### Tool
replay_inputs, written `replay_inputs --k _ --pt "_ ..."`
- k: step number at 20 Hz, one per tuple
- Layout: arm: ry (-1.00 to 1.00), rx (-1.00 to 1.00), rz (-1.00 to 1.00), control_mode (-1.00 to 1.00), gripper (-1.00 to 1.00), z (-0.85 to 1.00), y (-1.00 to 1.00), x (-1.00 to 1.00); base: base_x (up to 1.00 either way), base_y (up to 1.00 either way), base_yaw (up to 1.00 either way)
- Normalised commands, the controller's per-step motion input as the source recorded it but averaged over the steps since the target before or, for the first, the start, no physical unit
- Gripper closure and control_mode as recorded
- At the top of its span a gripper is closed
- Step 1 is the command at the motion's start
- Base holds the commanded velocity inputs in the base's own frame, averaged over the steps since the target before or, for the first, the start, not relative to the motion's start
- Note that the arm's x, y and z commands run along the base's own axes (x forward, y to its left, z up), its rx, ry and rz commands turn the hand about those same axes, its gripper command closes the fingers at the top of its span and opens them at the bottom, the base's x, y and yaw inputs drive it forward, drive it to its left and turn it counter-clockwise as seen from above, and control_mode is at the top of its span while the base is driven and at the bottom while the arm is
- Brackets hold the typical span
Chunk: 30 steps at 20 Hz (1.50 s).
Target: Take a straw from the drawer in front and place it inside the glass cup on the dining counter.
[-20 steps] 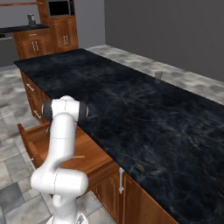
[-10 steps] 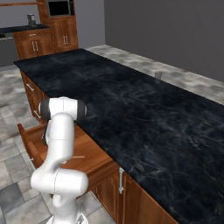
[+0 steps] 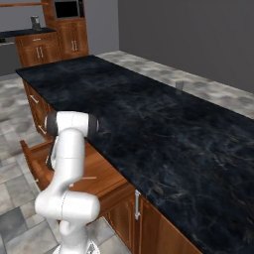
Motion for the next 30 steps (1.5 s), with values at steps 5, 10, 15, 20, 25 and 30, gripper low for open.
replay_inputs --k 5,10,15,20,25,30 --pt "0.00 0.00 -0.06 -1.00 1.00 -0.32 -0.02 -0.01 0.00 0.00 0.00" --pt "0.01 0.00 -0.03 -1.00 1.00 -0.33 0.00 -0.05 0.00 0.00 0.00" --pt "0.00 0.00 -0.02 -1.00 1.00 -0.24 0.00 -0.36 0.00 0.00 0.00" --pt "-0.04 0.00 -0.04 -1.00 1.00 -0.04 0.00 -0.47 0.00 0.00 0.00" --pt "-0.11 0.00 -0.04 -1.00 1.00 0.25 -0.02 -0.58 0.00 0.00 0.00" --pt "-0.12 0.00 -0.03 -1.00 1.00 0.93 -0.06 -0.35 0.00 0.00 0.00"
